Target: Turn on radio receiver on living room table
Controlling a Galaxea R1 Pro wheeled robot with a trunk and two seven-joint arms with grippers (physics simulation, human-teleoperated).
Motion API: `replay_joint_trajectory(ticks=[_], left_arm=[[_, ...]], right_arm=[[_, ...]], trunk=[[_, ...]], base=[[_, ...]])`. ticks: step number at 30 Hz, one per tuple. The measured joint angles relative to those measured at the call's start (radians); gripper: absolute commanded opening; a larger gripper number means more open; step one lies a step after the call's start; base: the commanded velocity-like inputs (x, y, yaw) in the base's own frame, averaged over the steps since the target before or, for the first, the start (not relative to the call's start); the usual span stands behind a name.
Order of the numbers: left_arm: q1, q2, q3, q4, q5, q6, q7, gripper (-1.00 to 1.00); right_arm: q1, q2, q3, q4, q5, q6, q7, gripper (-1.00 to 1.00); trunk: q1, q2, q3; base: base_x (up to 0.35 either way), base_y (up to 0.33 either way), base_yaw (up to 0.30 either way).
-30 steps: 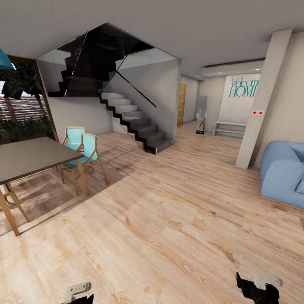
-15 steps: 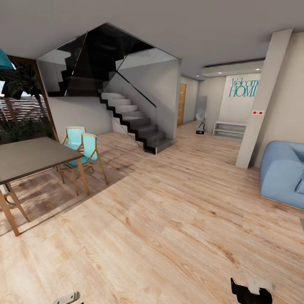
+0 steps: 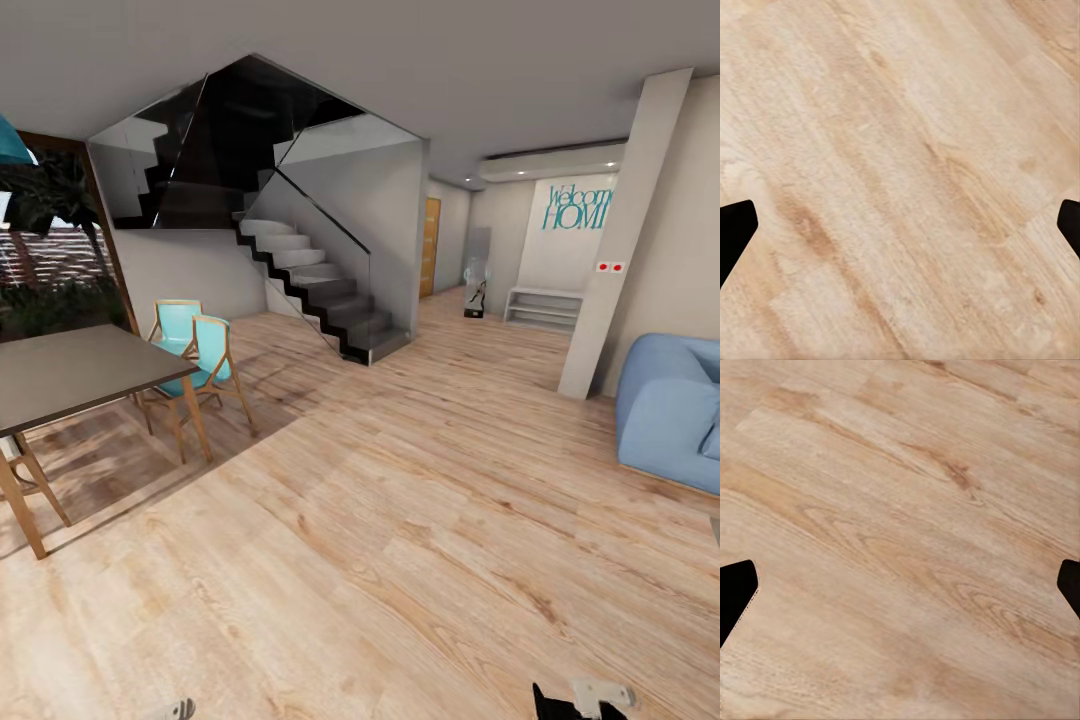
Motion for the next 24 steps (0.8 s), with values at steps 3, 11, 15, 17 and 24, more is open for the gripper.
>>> replay_joint_trajectory(ticks=[3,11,15,17,24], left_arm=[[0.000,0.000,0.000,0.002,0.000,-0.002,0.000,1.00],[0.000,-0.002,0.000,0.004,0.000,-0.004,0.000,1.00],[0.000,-0.002,0.000,0.004,0.000,-0.004,0.000,1.00],[0.000,-0.002,0.000,0.004,0.000,-0.004,0.000,1.00],[0.000,-0.002,0.000,0.022,0.001,-0.016,0.000,1.00]], right_arm=[[0.000,0.000,0.084,-0.001,0.003,-0.042,-0.017,1.00],[0.000,0.000,0.122,-0.002,-0.004,-0.064,-0.013,1.00],[0.000,0.001,0.124,-0.002,-0.005,-0.065,-0.014,1.00],[0.000,0.001,0.125,-0.001,-0.004,-0.065,-0.016,1.00],[0.000,0.001,0.129,-0.001,-0.001,-0.070,-0.021,1.00]], trunk=[[0.000,0.000,0.000],[0.000,0.000,0.000],[0.000,0.000,0.000],[0.000,0.000,0.000],[0.000,0.000,-0.003]], base=[[0.000,0.000,0.000],[0.000,0.000,0.000],[0.000,0.000,-0.035],[0.000,0.000,-0.199],[0.000,0.000,-0.247]])
